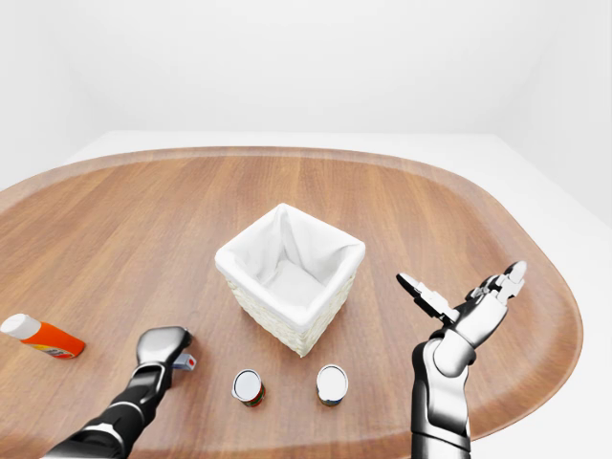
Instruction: Pick up the alphabet soup and the cream cheese box, and put them in the basket.
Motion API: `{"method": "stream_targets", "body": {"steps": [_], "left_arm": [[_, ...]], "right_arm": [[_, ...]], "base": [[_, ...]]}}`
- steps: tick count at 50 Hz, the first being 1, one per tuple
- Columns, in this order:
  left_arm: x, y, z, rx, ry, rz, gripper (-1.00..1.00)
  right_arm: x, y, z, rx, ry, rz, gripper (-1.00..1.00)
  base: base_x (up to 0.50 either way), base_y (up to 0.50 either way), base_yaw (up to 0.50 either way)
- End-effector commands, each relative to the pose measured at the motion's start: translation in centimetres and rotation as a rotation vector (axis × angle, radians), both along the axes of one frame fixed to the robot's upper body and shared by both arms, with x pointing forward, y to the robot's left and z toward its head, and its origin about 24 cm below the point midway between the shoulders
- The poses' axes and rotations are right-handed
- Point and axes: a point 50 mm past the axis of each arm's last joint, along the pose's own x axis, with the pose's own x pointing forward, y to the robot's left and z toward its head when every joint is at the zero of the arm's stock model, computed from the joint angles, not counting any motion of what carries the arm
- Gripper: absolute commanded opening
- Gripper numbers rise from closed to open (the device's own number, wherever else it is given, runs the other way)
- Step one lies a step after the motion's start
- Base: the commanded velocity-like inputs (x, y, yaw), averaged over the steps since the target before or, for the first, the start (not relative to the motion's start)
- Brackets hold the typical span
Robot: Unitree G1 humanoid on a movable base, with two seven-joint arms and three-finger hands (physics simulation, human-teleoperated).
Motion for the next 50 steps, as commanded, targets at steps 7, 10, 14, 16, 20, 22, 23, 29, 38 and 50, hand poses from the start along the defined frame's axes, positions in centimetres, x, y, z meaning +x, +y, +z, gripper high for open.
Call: {"method": "stream_targets", "body": {"steps": [7,10,14,16,20,22,23,29,38,50], "left_arm": [[-2.9,1.1,2.0,-0.008,-0.214,-0.001,-1.0],[-2.3,0.7,3.9,-0.008,-0.322,-0.016,-1.0],[-1.9,0.0,5.9,-0.002,-0.432,-0.039,-1.0],[-1.7,-0.2,6.8,0.001,-0.468,-0.042,-1.0],[-1.3,-0.1,7.5,-0.004,-0.498,-0.024,-1.0],[-1.2,0.0,7.8,-0.008,-0.515,-0.016,-1.0],[-1.2,-0.1,8.1,-0.007,-0.519,-0.018,-1.0],[-1.2,0.1,8.7,-0.013,-0.537,-0.005,-1.0],[-0.6,-0.1,11.0,-0.027,-0.588,0.005,-1.0],[1.0,-2.6,16.4,-0.006,-0.709,-0.075,-1.0]], "right_arm": [[0.0,0.0,0.0,0.0,-0.002,0.001,1.0],[0.1,0.0,-0.1,0.002,0.007,0.001,1.0],[0.2,-0.1,-0.2,0.004,0.009,0.001,1.0],[0.2,-0.1,-0.1,0.003,0.006,0.002,1.0],[0.2,-0.1,-0.1,0.003,0.003,0.002,1.0],[0.2,0.0,0.0,0.002,0.002,0.003,1.0],[0.2,0.0,-0.1,0.003,0.004,0.003,1.0],[0.1,-0.1,0.0,0.002,-0.002,0.002,1.0],[0.1,0.0,0.0,0.002,0.0,0.001,1.0],[0.0,0.0,0.0,0.001,0.001,0.001,1.0]], "base": [[0.0,0.0,0.0],[0.0,0.0,0.0],[0.0,0.0,0.0],[0.0,0.0,0.0],[0.0,0.0,0.0],[0.0,0.0,0.0],[0.0,0.0,0.0],[0.0,0.0,0.0],[0.0,0.0,0.0],[0.0,0.0,0.0]]}}
